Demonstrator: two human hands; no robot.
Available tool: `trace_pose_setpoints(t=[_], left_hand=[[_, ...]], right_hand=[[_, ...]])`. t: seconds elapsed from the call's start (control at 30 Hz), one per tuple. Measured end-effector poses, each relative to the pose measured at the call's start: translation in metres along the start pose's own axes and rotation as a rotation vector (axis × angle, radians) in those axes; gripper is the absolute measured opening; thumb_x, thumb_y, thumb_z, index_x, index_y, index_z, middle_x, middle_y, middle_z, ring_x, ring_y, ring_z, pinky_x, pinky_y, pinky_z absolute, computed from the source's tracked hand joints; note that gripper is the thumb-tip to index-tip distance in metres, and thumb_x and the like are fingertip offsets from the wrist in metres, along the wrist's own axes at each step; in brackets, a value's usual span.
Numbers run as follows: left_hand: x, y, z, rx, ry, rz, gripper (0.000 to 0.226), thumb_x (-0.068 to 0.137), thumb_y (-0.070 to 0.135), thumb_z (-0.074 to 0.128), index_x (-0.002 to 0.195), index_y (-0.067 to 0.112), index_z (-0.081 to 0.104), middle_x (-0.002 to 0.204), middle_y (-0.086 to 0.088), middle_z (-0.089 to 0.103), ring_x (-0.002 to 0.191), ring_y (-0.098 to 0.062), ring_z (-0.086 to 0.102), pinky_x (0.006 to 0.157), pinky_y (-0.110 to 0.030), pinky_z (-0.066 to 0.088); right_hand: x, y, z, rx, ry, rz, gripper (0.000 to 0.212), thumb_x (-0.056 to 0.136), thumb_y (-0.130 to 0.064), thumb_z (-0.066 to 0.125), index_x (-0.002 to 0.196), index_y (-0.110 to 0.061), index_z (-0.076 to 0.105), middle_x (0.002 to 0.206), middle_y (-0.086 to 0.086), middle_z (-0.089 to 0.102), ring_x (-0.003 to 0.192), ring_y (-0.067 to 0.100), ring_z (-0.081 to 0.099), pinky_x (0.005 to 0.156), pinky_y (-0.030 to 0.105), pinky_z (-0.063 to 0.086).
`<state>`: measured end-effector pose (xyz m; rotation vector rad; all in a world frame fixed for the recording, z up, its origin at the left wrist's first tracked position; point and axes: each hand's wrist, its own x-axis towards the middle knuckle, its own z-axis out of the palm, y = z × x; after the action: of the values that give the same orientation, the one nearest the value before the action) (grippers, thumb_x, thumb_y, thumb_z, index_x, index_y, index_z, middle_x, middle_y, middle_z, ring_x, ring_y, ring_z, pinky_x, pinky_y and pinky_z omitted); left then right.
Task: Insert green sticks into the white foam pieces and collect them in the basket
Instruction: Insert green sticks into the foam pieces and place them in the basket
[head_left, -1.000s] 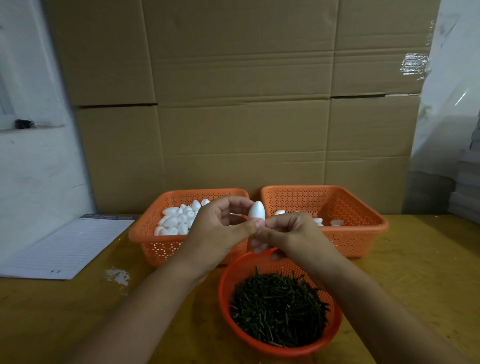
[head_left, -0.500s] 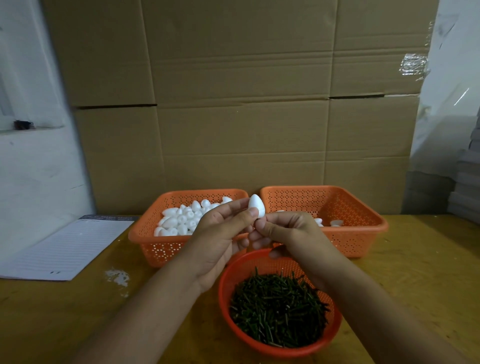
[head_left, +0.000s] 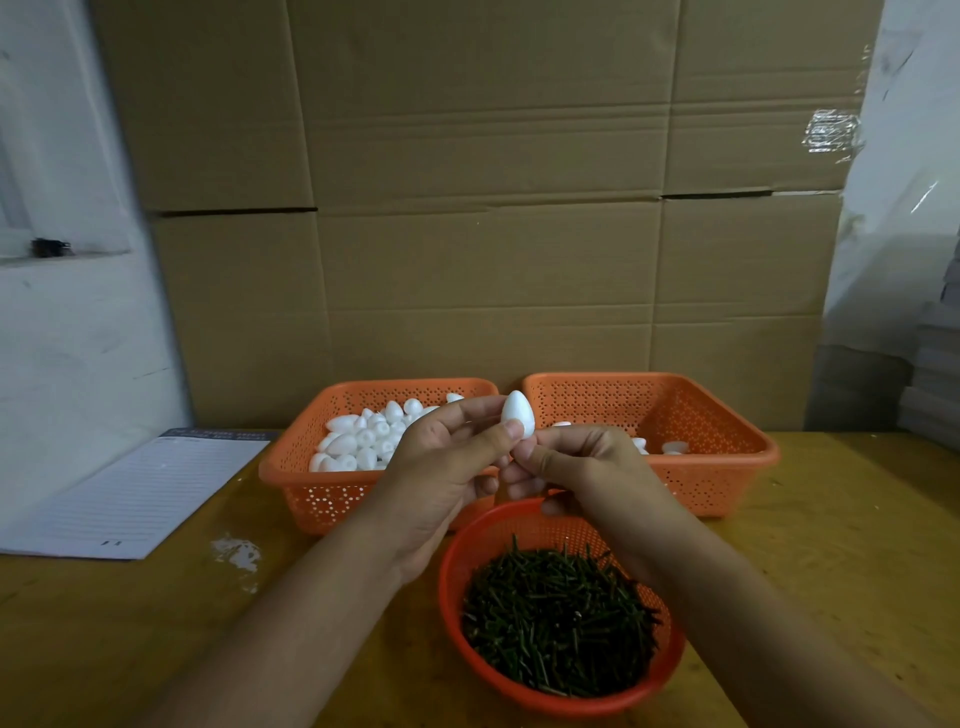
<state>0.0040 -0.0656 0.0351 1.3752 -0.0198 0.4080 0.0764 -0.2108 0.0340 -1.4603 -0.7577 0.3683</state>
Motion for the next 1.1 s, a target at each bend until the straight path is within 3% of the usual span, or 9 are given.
trace_pose_setpoints(t=[0.2, 0.4, 0.57, 0.67, 0.77, 0.9, 1.0, 1.1], left_hand=[[0.000, -0.002, 0.000, 0.013, 0.027, 0.015, 0.051, 0.068, 0.031, 0.080, 0.115, 0.017, 0.068, 0.090, 0.003, 0.073, 0.074, -0.005, 0.062, 0.065, -0.022, 0.049], [0.001, -0.003, 0.001, 0.014, 0.040, 0.020, 0.058, 0.064, 0.035, 0.081, 0.116, 0.016, 0.067, 0.090, 0.001, 0.074, 0.074, -0.006, 0.062, 0.064, -0.021, 0.049], [0.002, -0.004, -0.002, 0.034, 0.028, 0.018, 0.051, 0.068, 0.033, 0.080, 0.116, 0.020, 0.068, 0.094, 0.002, 0.073, 0.075, -0.006, 0.062, 0.062, -0.021, 0.049], [0.006, -0.004, -0.008, 0.097, 0.110, 0.053, 0.039, 0.080, 0.032, 0.078, 0.117, 0.027, 0.067, 0.100, 0.001, 0.072, 0.080, -0.008, 0.065, 0.063, -0.023, 0.051], [0.015, -0.002, -0.024, 0.352, 0.283, 0.205, 0.016, 0.095, 0.023, 0.066, 0.108, 0.033, 0.068, 0.100, 0.010, 0.072, 0.083, -0.003, 0.068, 0.068, -0.017, 0.051], [0.021, -0.001, -0.055, 0.866, 0.333, 0.394, 0.014, 0.097, 0.024, 0.060, 0.099, 0.037, 0.066, 0.098, 0.023, 0.067, 0.094, 0.006, 0.061, 0.076, -0.011, 0.044], [0.025, -0.007, -0.074, 1.216, 0.301, 0.282, 0.019, 0.099, 0.038, 0.049, 0.104, 0.033, 0.066, 0.113, 0.014, 0.065, 0.107, -0.007, 0.058, 0.090, -0.033, 0.049], [0.025, -0.011, -0.086, 1.463, 0.314, 0.040, 0.049, 0.100, 0.056, 0.031, 0.114, 0.028, 0.069, 0.128, 0.001, 0.064, 0.116, -0.020, 0.057, 0.096, -0.040, 0.047]], right_hand=[[0.000, 0.001, 0.000, -0.008, 0.024, -0.009, 0.014, 0.093, -0.020, 0.067, 0.088, -0.012, 0.077, 0.085, 0.008, 0.077, 0.075, 0.014, 0.073, 0.057, 0.017, 0.050], [0.001, 0.002, 0.000, -0.013, 0.032, -0.019, 0.015, 0.093, -0.021, 0.067, 0.089, -0.011, 0.077, 0.085, 0.008, 0.077, 0.074, 0.014, 0.072, 0.058, 0.018, 0.050], [0.002, 0.000, -0.006, -0.041, 0.013, -0.020, 0.014, 0.094, -0.018, 0.065, 0.089, -0.010, 0.076, 0.085, 0.009, 0.076, 0.071, 0.014, 0.071, 0.055, 0.019, 0.049], [0.005, 0.001, -0.017, -0.077, 0.107, 0.013, 0.016, 0.095, -0.015, 0.063, 0.088, -0.004, 0.073, 0.079, 0.011, 0.075, 0.065, 0.014, 0.068, 0.051, 0.020, 0.048], [0.010, 0.009, -0.032, -0.112, 0.284, 0.107, 0.019, 0.096, -0.017, 0.060, 0.089, -0.002, 0.068, 0.067, 0.006, 0.070, 0.056, 0.013, 0.062, 0.047, 0.021, 0.044], [0.016, 0.022, -0.054, -0.059, 0.443, 0.201, 0.019, 0.098, -0.018, 0.058, 0.098, -0.001, 0.066, 0.063, 0.004, 0.064, 0.050, 0.012, 0.058, 0.042, 0.021, 0.038], [0.019, 0.028, -0.064, -0.054, 0.530, 0.231, 0.019, 0.096, -0.016, 0.059, 0.093, 0.001, 0.067, 0.061, 0.006, 0.064, 0.047, 0.013, 0.056, 0.041, 0.023, 0.035], [0.021, 0.033, -0.072, -0.075, 0.576, 0.241, 0.019, 0.095, -0.014, 0.059, 0.088, 0.002, 0.068, 0.058, 0.006, 0.063, 0.047, 0.015, 0.056, 0.043, 0.023, 0.035]])
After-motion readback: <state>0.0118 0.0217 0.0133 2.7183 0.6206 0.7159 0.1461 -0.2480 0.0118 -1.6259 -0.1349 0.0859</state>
